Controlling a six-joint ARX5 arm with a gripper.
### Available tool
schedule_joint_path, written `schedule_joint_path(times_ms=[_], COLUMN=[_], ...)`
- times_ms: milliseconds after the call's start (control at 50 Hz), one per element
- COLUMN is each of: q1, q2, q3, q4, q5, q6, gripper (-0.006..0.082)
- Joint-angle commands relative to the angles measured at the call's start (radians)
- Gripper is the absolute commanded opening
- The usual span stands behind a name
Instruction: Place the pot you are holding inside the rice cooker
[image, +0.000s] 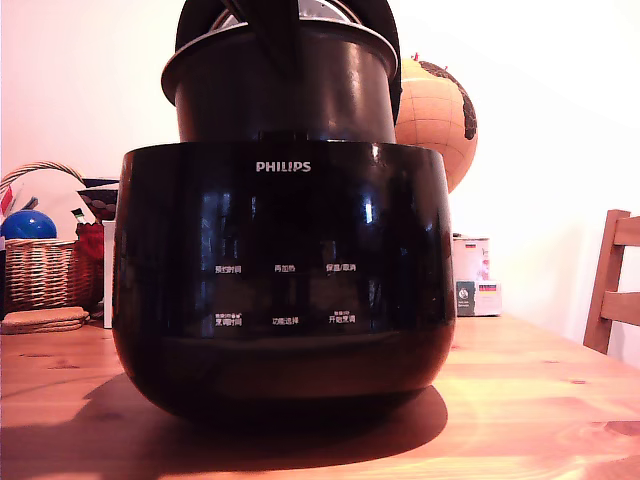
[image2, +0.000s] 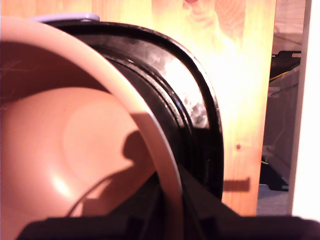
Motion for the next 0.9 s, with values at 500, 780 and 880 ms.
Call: schedule_joint_path(times_ms=[500,780,880], q1=[0.013,0.013,0.013], q2=[-0.022,-0.056,-0.08], q3=[0.029,0.022,-0.026], q4=[0.019,0.023,0.063], q5=[0.134,0.169,0.17], q6=[-0.058,-0.056,-0.056], gripper=[-0.0022,-0.0022,-0.0022])
